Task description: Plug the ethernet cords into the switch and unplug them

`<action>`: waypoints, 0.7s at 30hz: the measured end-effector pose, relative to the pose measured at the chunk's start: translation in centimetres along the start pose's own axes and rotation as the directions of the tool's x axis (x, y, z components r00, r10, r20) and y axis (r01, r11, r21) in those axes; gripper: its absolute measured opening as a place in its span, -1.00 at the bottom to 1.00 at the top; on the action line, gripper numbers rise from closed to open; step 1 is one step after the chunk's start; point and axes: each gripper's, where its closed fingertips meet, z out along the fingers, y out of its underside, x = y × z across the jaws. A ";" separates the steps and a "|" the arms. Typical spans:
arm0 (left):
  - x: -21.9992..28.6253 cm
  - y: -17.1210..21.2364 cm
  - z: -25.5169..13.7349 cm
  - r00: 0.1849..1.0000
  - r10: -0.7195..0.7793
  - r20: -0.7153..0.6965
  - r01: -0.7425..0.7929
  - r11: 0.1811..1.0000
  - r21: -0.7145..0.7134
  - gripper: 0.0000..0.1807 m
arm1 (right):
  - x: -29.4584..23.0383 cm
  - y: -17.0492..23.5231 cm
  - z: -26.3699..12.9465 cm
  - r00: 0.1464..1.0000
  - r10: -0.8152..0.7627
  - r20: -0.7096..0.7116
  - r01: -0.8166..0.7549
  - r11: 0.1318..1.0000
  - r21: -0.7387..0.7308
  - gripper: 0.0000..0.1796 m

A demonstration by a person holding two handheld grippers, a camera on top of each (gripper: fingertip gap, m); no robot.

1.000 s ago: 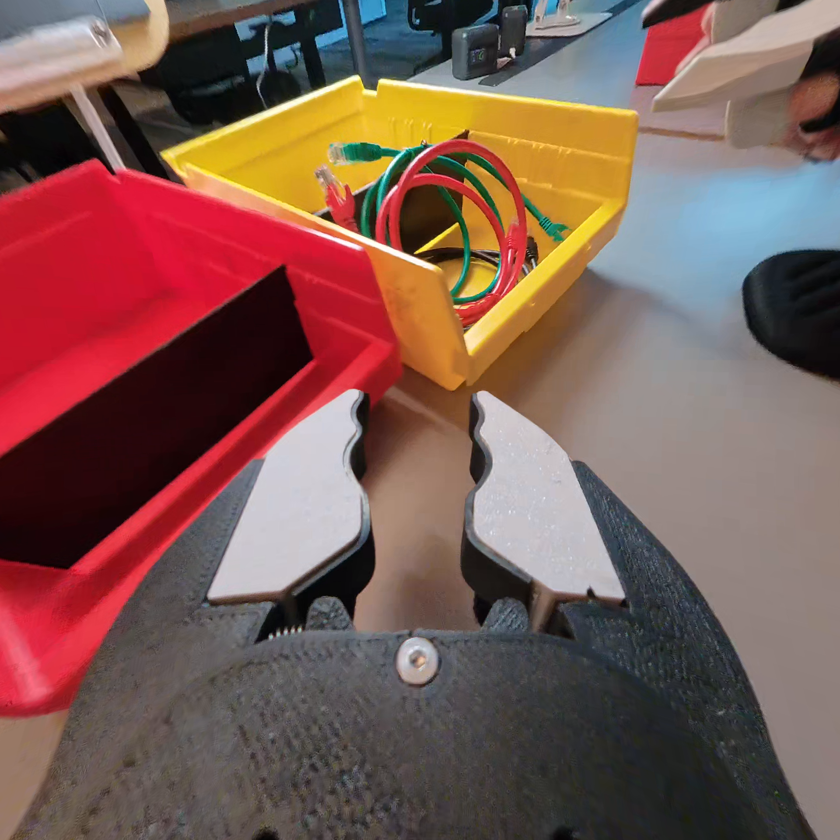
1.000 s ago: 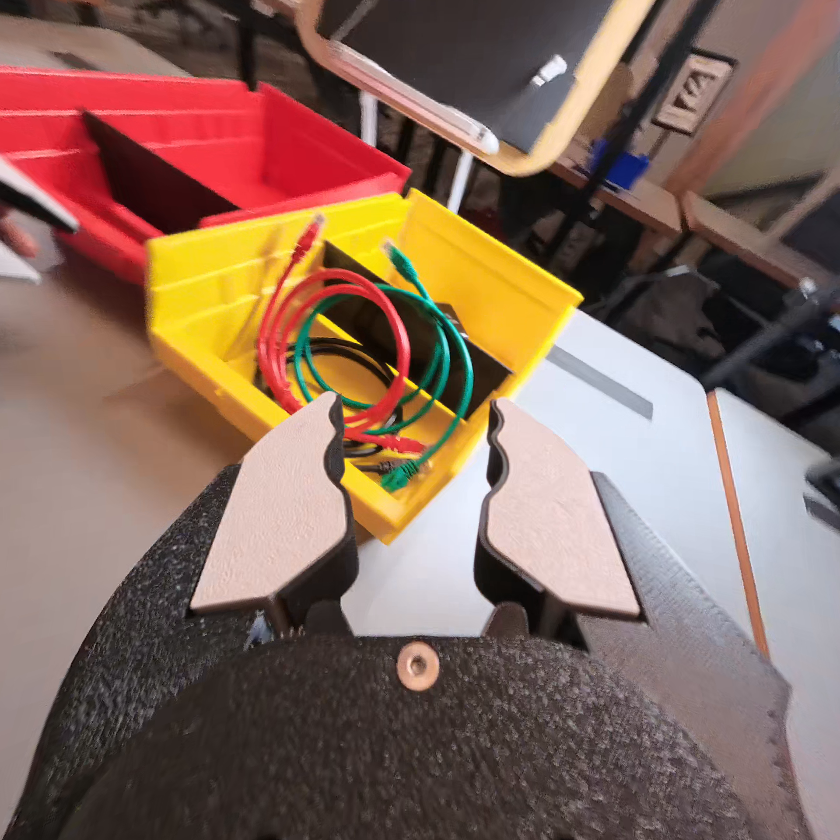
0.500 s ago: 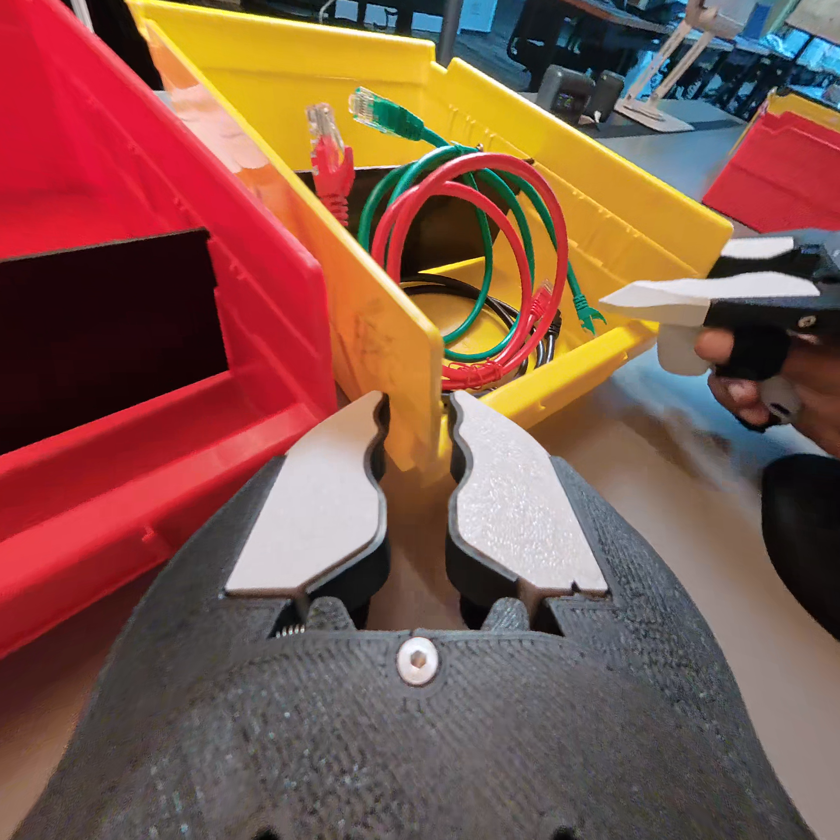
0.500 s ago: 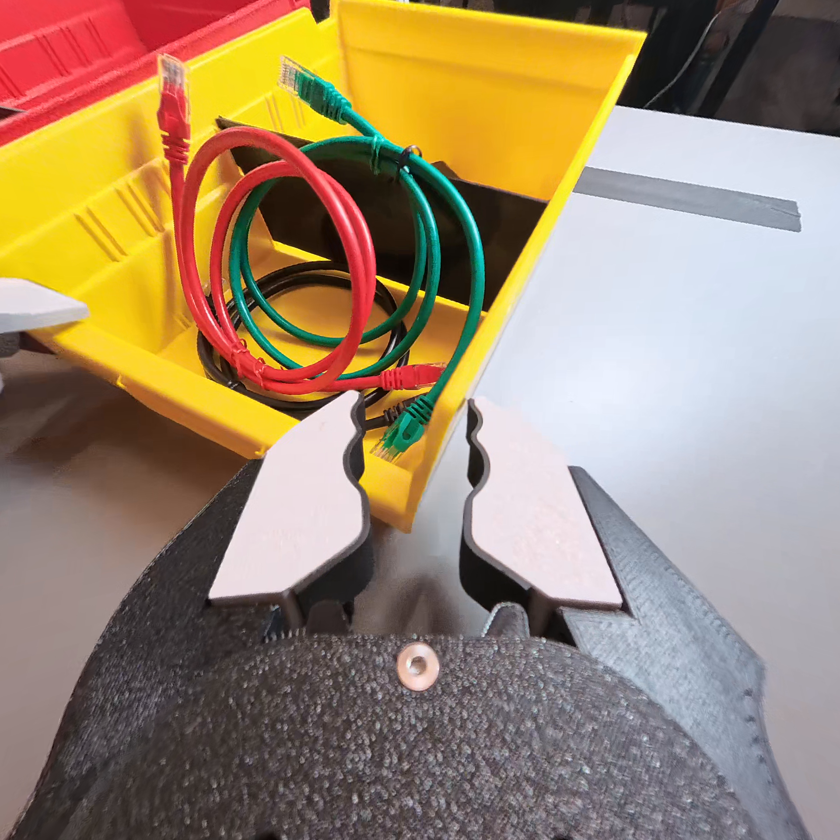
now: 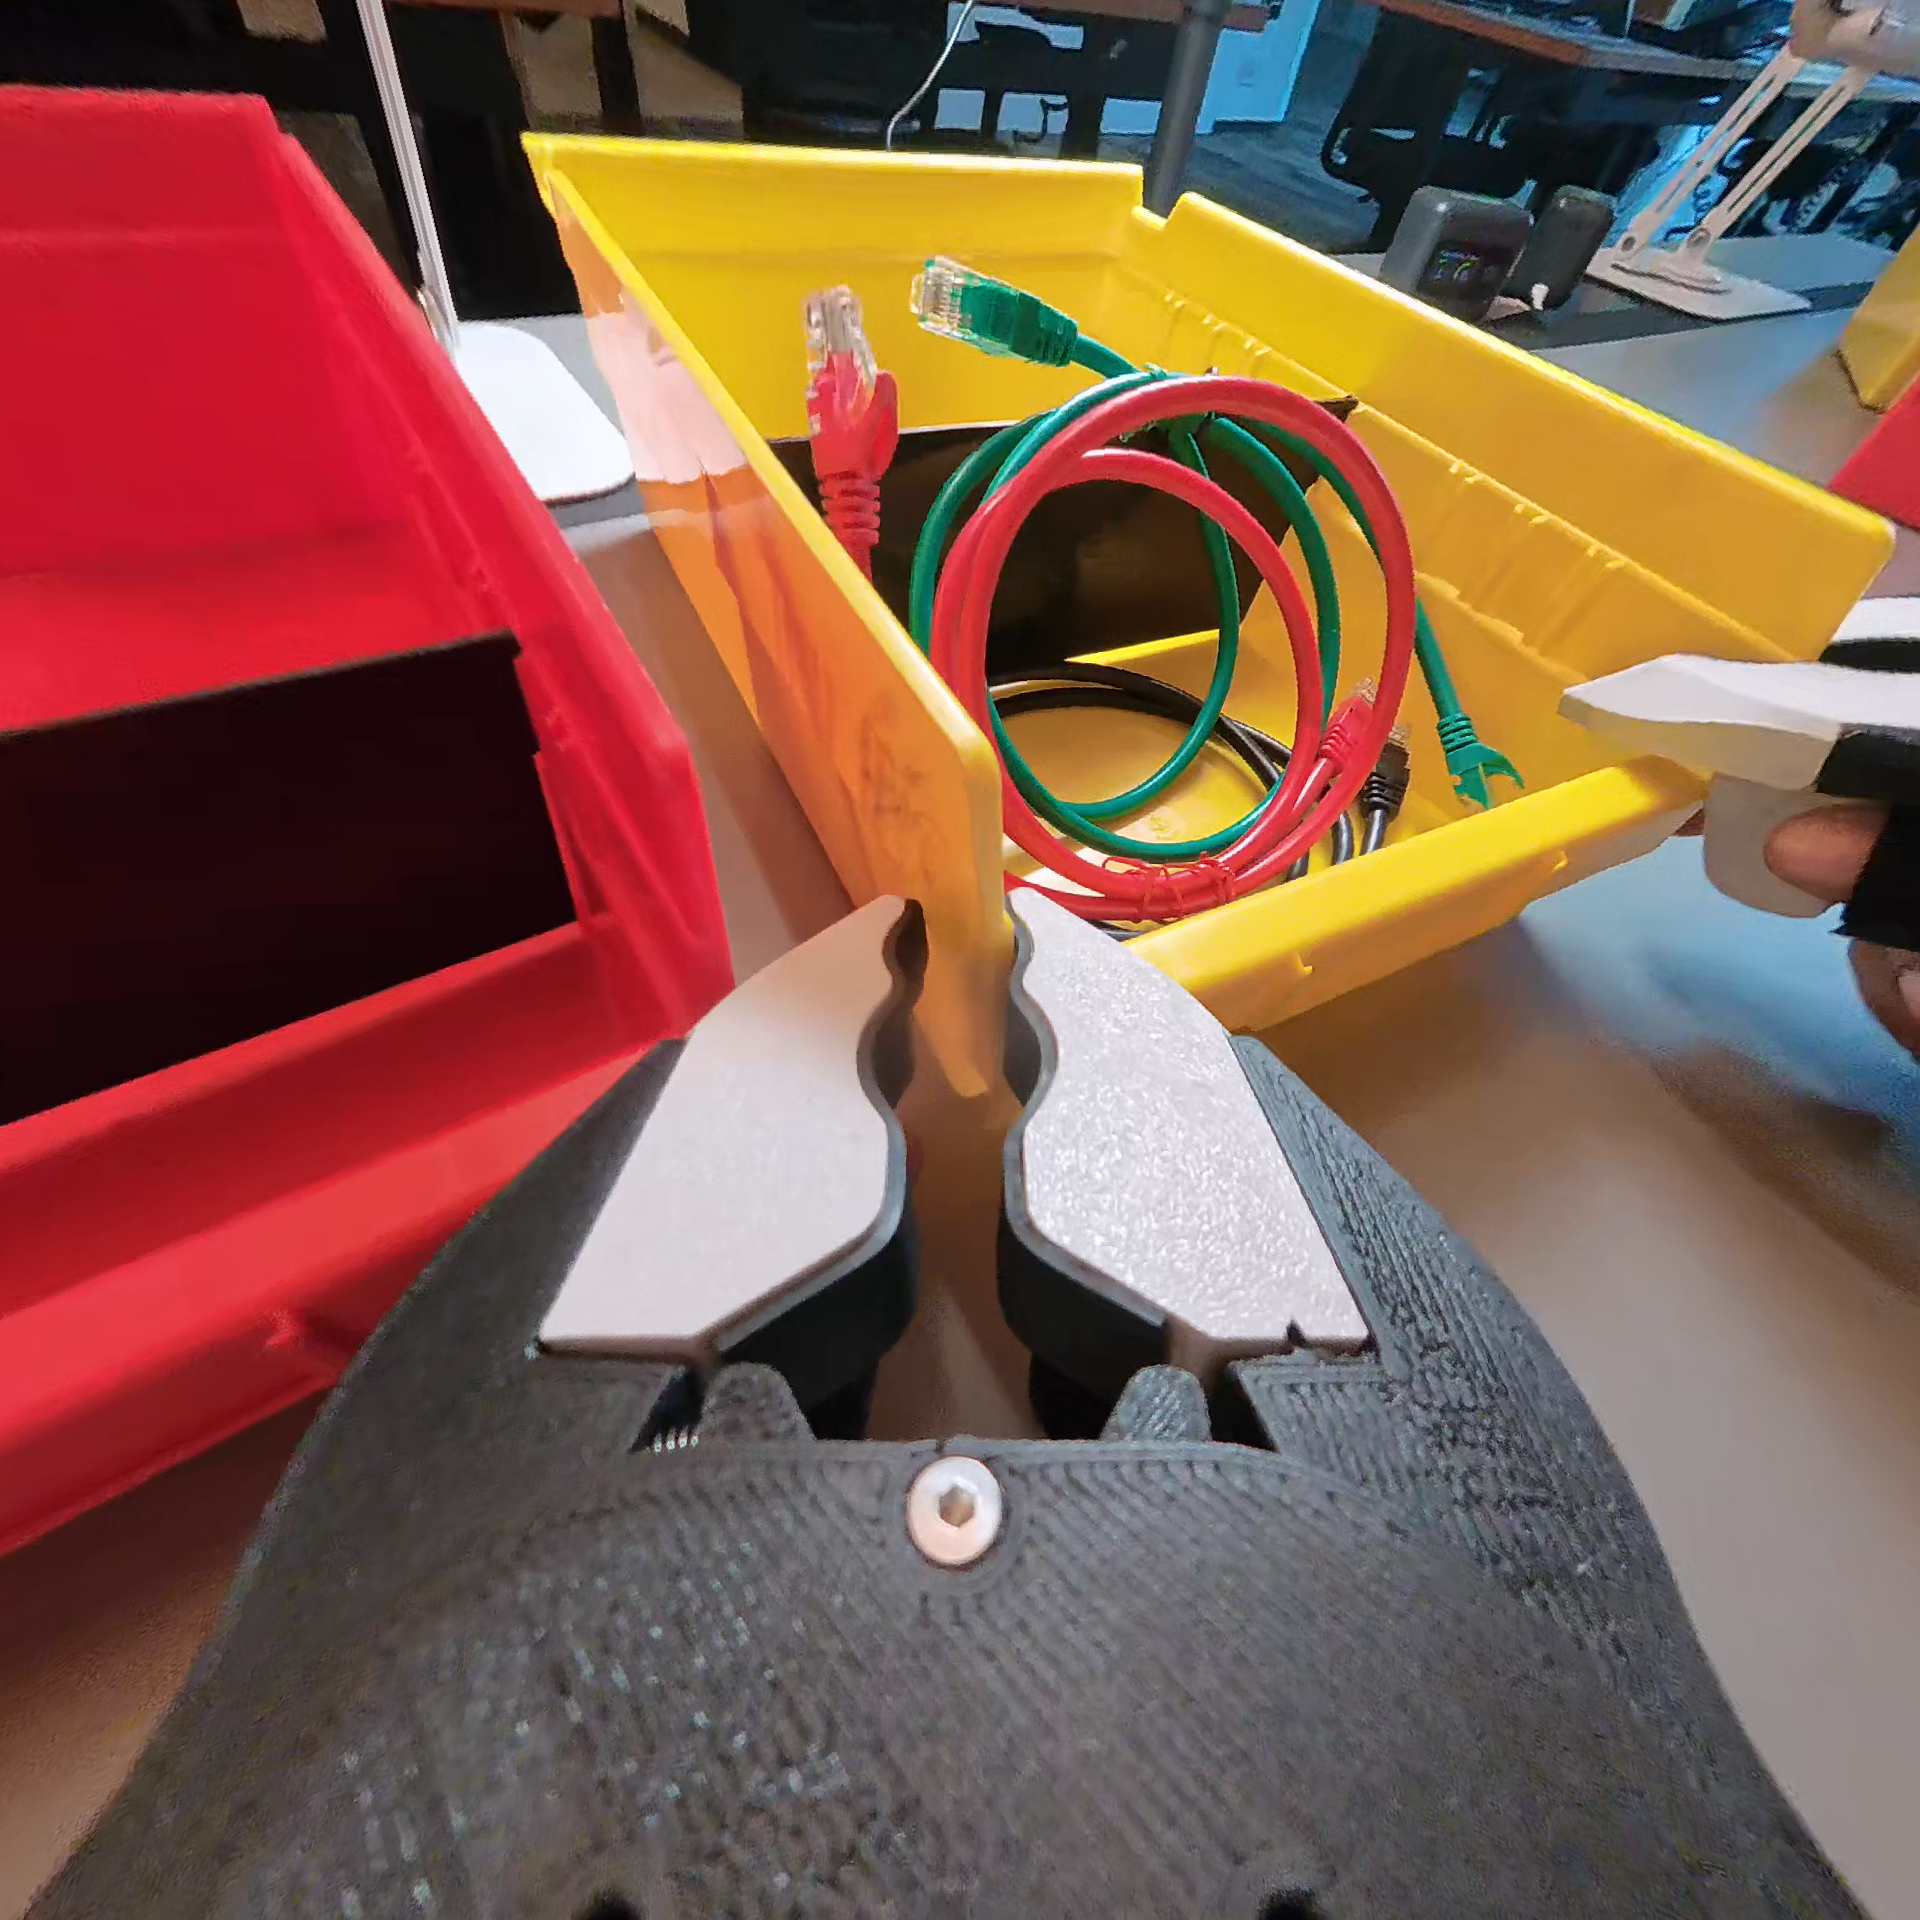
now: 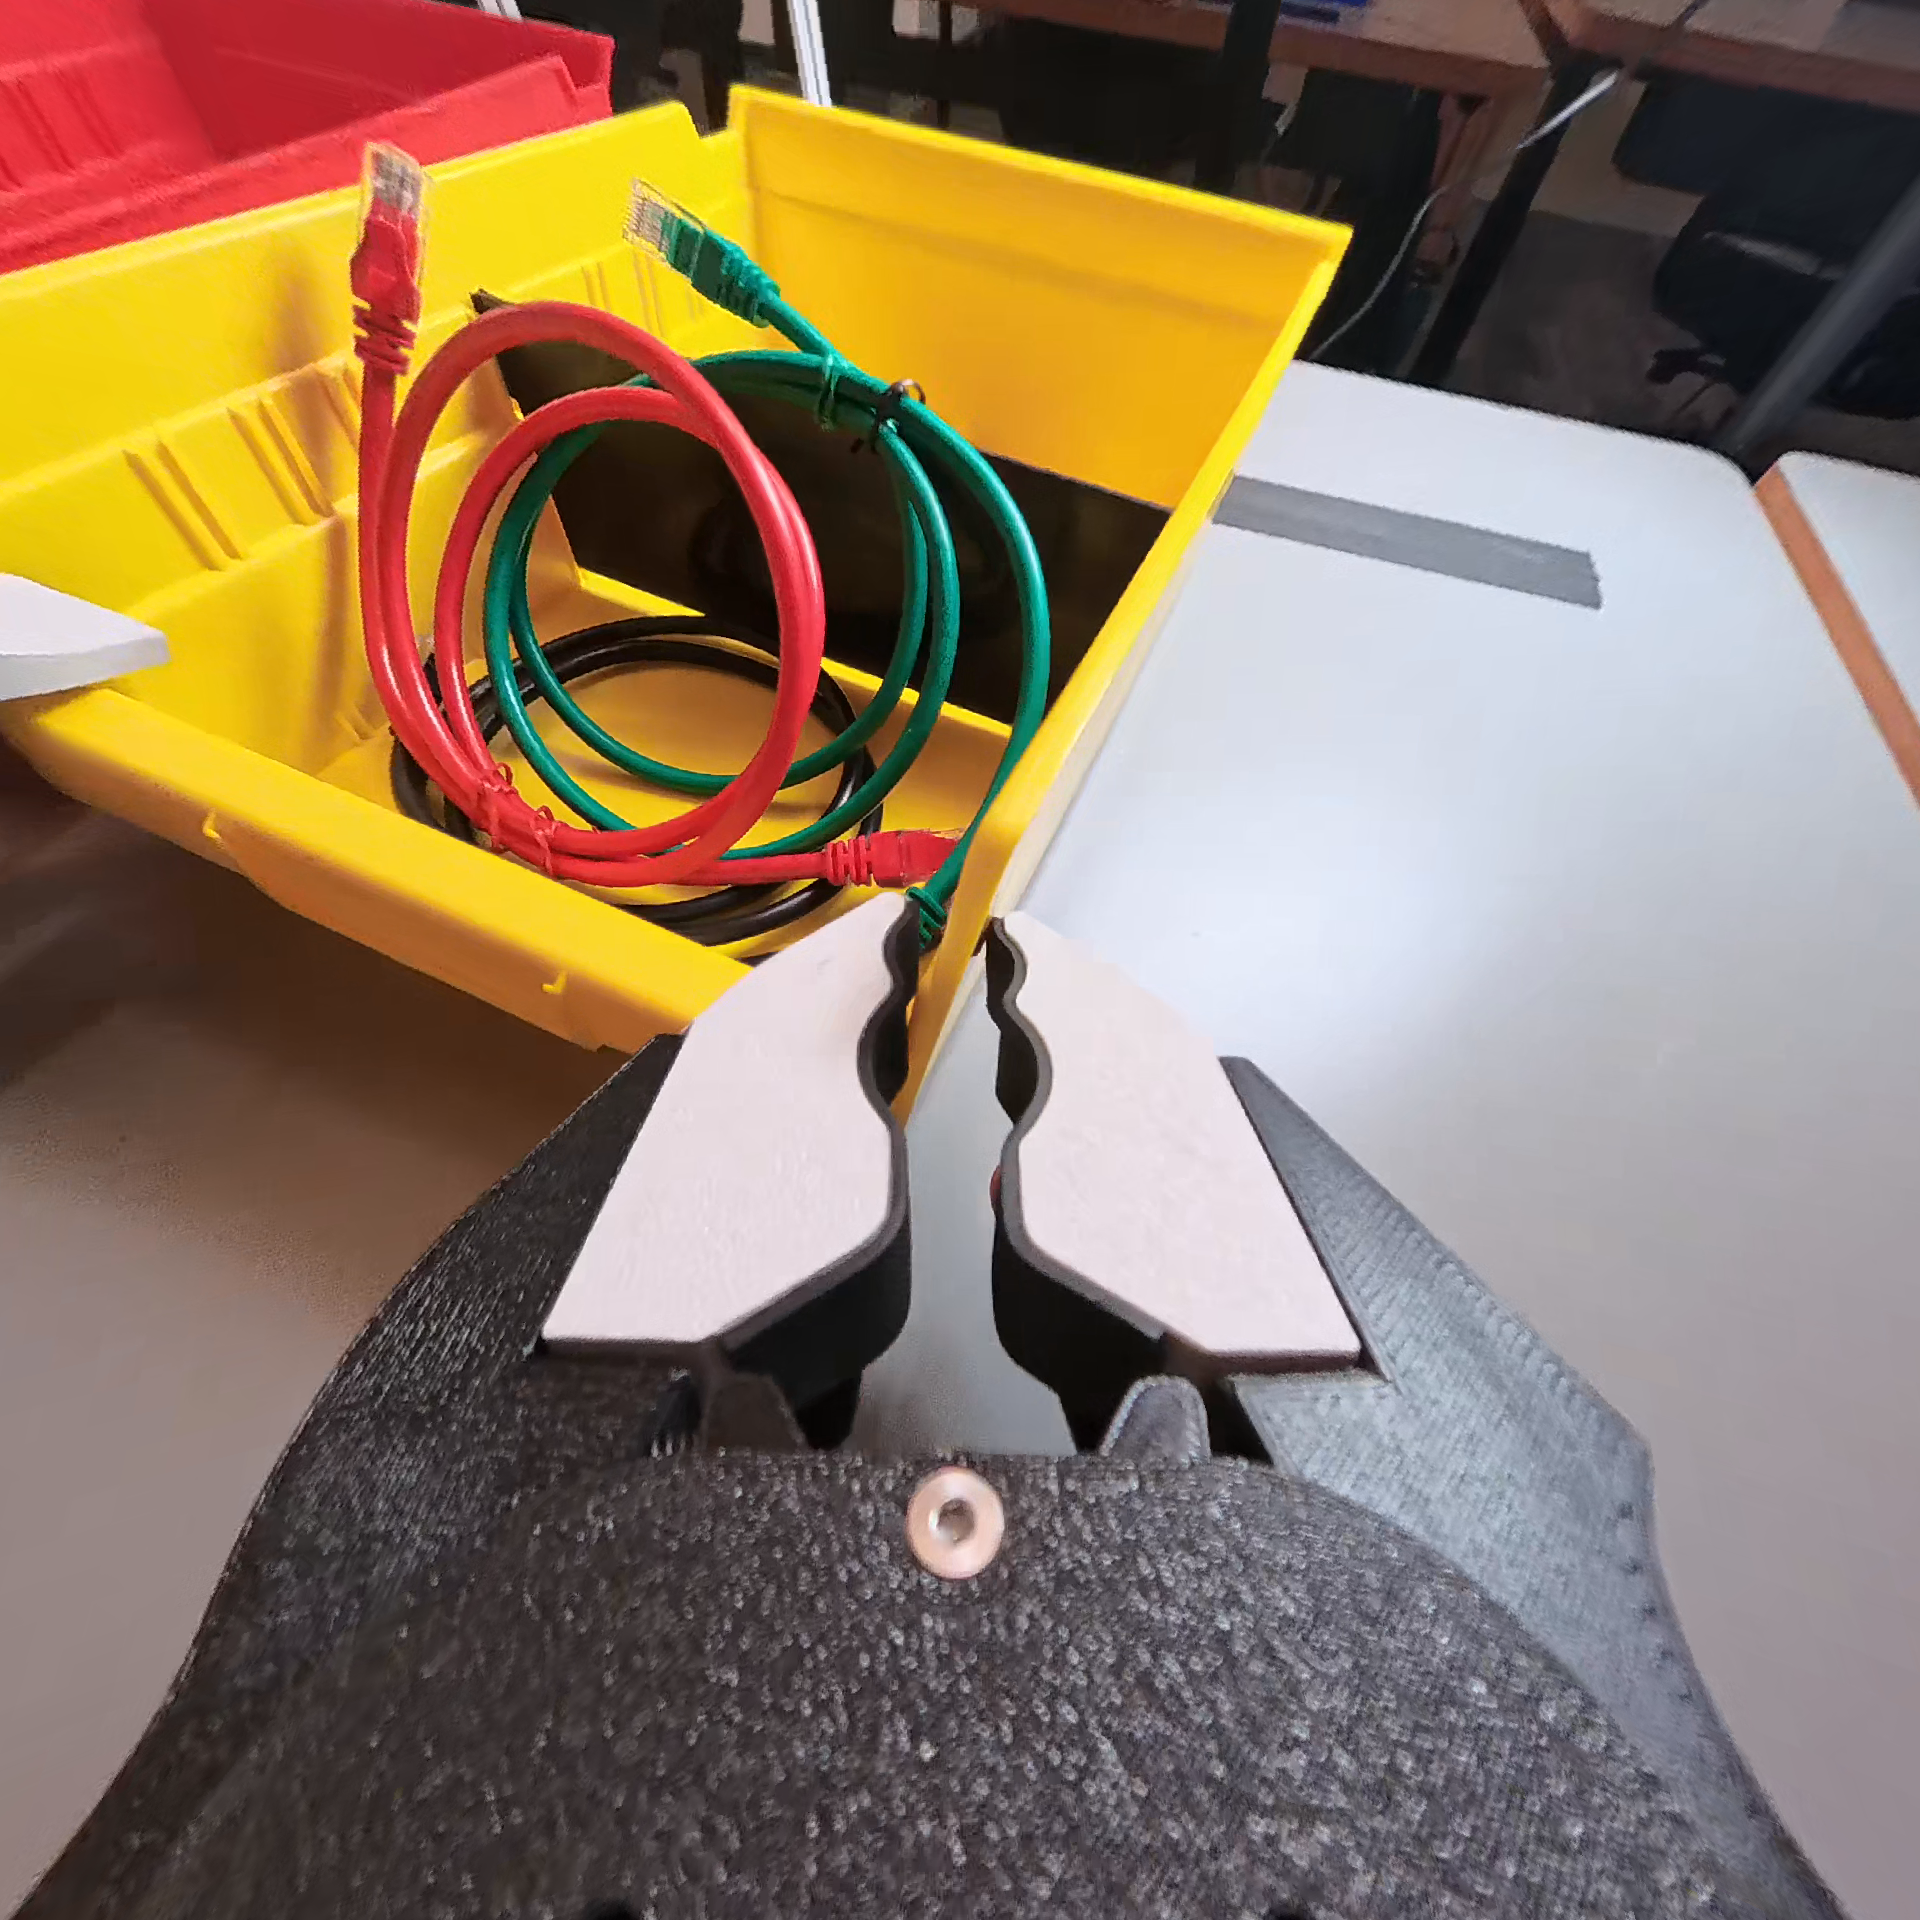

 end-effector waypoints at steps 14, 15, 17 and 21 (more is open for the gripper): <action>1.7 -7.5 -4.6 0.979 0.200 0.037 -0.204 0.961 0.187 -0.86 | -0.4 -6.5 -6.1 0.989 -0.107 -0.104 0.127 0.970 0.209 -0.93; 1.7 -8.2 -4.9 0.980 0.198 0.036 -0.201 0.959 0.200 -0.86 | -0.5 -6.9 -6.3 0.989 -0.103 -0.104 0.124 0.967 0.222 -0.92; 1.6 -9.1 -5.4 0.978 0.204 0.046 -0.210 0.953 0.219 -0.86 | -0.8 -7.8 -6.9 0.986 -0.113 -0.122 0.141 0.959 0.246 -0.93; 1.3 -10.2 -6.6 0.980 0.193 0.052 -0.200 0.944 0.264 -0.87 | -1.6 -9.5 -8.0 0.977 -0.148 -0.151 0.187 0.939 0.289 -0.92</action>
